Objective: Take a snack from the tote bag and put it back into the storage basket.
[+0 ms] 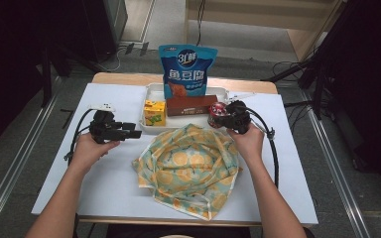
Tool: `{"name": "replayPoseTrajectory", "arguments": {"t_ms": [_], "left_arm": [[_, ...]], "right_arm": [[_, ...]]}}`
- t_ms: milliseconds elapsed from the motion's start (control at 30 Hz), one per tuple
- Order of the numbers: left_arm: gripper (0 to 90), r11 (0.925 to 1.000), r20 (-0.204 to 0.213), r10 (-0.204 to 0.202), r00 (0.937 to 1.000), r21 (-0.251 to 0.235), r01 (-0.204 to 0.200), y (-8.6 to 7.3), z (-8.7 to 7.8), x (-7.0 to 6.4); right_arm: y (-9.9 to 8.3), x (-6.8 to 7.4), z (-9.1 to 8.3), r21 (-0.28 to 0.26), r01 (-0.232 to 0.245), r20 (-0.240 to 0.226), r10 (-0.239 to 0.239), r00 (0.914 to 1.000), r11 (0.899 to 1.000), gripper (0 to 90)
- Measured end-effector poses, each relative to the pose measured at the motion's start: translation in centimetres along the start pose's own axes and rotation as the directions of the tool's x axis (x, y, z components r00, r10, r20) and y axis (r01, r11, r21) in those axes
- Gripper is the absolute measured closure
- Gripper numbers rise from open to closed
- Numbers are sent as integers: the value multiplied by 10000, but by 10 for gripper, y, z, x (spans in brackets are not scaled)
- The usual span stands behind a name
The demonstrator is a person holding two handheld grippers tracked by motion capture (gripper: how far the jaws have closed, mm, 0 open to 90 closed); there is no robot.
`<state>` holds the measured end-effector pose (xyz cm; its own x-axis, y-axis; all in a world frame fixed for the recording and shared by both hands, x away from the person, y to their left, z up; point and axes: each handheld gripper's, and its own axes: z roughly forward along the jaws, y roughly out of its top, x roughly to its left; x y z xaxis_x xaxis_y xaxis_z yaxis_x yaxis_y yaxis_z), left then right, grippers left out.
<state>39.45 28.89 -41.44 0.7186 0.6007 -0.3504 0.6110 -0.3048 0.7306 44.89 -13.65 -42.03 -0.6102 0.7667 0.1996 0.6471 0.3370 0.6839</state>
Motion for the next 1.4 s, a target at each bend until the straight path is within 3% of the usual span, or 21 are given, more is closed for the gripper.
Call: {"name": "replayPoseTrajectory", "arguments": {"t_ms": [1200,1400], "left_arm": [[433,10000,-15,-31,10000,4,31,0,-1,1],[432,10000,-21,-52,10000,-23,52,0,-1,1]], "right_arm": [[-3,-3,-2,52,87,50,-87,9999,9999,900],[-2,-3,-3,-76,-24,-400,21,9992,10000,822]]}}
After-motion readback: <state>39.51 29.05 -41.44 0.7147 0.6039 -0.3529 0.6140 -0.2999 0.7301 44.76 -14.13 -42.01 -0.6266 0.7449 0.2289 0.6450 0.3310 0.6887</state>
